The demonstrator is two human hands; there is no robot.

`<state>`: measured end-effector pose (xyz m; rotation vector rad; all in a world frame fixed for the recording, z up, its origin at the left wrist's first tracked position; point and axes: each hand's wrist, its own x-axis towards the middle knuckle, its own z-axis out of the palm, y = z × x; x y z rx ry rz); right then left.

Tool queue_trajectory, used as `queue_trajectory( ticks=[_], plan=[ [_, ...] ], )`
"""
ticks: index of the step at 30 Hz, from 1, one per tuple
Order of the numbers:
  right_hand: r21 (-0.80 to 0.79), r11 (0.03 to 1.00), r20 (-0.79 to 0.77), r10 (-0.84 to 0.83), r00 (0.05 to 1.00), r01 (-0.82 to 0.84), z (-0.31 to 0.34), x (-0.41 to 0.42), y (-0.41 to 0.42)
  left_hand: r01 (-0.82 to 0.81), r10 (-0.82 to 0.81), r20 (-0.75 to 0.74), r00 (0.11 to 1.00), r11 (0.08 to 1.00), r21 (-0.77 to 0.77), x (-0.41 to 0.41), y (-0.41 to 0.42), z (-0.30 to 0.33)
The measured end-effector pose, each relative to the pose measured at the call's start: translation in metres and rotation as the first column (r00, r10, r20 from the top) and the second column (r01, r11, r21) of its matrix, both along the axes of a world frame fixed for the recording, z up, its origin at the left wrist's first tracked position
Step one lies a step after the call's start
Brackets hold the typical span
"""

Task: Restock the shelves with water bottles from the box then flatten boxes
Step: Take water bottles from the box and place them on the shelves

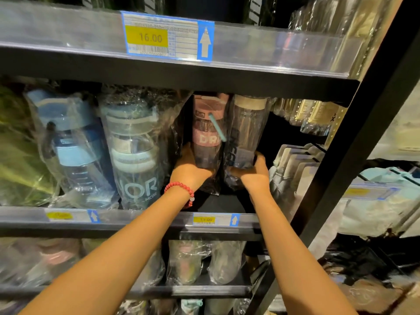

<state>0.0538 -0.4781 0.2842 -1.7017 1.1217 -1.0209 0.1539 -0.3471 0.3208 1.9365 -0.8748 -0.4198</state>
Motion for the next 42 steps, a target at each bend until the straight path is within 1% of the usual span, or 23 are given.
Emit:
queue_trajectory(
  ticks=[3, 6, 8, 10, 11, 13, 15, 17, 20, 22, 24, 28, 30, 35, 37, 38, 40, 42],
  plan=[
    [-0.092, 0.996, -0.009, -0.021, 1.0, 0.02, 0.009, -0.013, 0.03, 0.028, -0.024, 0.183, 0.983, 1.0, -0.015, -0.009, 0.032, 0.003],
    [-0.28, 0.958, -0.157, 0.021, 0.987, -0.065, 0.018, -0.022, 0.075, 0.043, -0.02, 0.335, 0.942, 0.997, -0.062, -0.011, 0.077, -0.01],
    [-0.41, 0.897, -0.177, 0.102, 0.979, -0.168, 0.016, -0.02, 0.112, 0.001, 0.037, 0.431, 0.902, 0.996, -0.086, -0.011, 0.117, -0.02],
    [-0.503, 0.811, -0.189, 0.236, 0.953, -0.3, 0.007, -0.01, 0.152, -0.095, 0.133, 0.583, 0.801, 0.991, -0.096, -0.006, 0.16, -0.035],
    [-0.523, 0.765, -0.22, 0.304, 0.927, -0.375, 0.001, -0.004, 0.173, -0.157, 0.173, 0.633, 0.755, 0.984, -0.082, -0.002, 0.183, -0.044],
    [-0.568, 0.649, -0.301, 0.408, 0.862, -0.506, -0.016, 0.011, 0.214, -0.27, 0.197, 0.677, 0.709, 0.963, 0.002, 0.01, 0.232, -0.069],
    [-0.586, 0.516, -0.399, 0.488, 0.777, -0.625, -0.043, 0.029, 0.256, -0.382, 0.204, 0.673, 0.711, 0.915, 0.127, 0.019, 0.283, -0.096],
    [-0.578, 0.382, -0.505, 0.526, 0.684, -0.721, -0.073, 0.048, 0.298, -0.485, 0.238, 0.645, 0.726, 0.842, 0.234, 0.02, 0.333, -0.121],
    [-0.501, 0.307, -0.559, 0.599, 0.573, -0.809, -0.114, 0.067, 0.362, -0.621, 0.331, 0.61, 0.72, 0.7, 0.353, 0.012, 0.408, -0.156],
    [-0.445, 0.245, -0.592, 0.641, 0.488, -0.861, -0.142, 0.076, 0.405, -0.676, 0.44, 0.537, 0.72, 0.62, 0.398, 0.003, 0.456, -0.174],
    [-0.401, 0.176, -0.642, 0.646, 0.413, -0.899, -0.165, 0.084, 0.447, -0.712, 0.5, 0.51, 0.7, 0.536, 0.453, -0.005, 0.5, -0.19],
    [-0.263, -0.02, -0.75, 0.633, 0.192, -0.965, -0.18, 0.101, 0.529, -0.747, 0.599, 0.459, 0.656, 0.428, 0.509, -0.018, 0.576, -0.205],
    [-0.205, -0.076, -0.777, 0.619, 0.115, -0.976, -0.183, 0.111, 0.571, -0.774, 0.642, 0.463, 0.612, 0.363, 0.519, -0.021, 0.614, -0.21],
    [-0.132, -0.242, -0.814, 0.581, -0.034, -0.961, -0.193, 0.13, 0.672, -0.803, 0.687, 0.506, 0.521, 0.194, 0.563, -0.027, 0.705, -0.215],
    [-0.117, -0.313, -0.82, 0.566, -0.086, -0.943, -0.198, 0.138, 0.708, -0.802, 0.728, 0.487, 0.482, 0.142, 0.58, -0.029, 0.741, -0.221],
    [-0.111, -0.339, -0.823, 0.558, -0.104, -0.934, -0.201, 0.143, 0.72, -0.806, 0.745, 0.478, 0.466, 0.133, 0.577, -0.029, 0.752, -0.224],
    [-0.106, -0.378, -0.838, 0.532, -0.123, -0.92, -0.206, 0.154, 0.742, -0.808, 0.777, 0.439, 0.451, 0.147, 0.57, -0.028, 0.77, -0.228],
    [-0.093, -0.4, -0.853, 0.504, -0.134, -0.912, -0.21, 0.164, 0.759, -0.807, 0.8, 0.406, 0.441, 0.156, 0.57, -0.024, 0.784, -0.232]
  ],
)
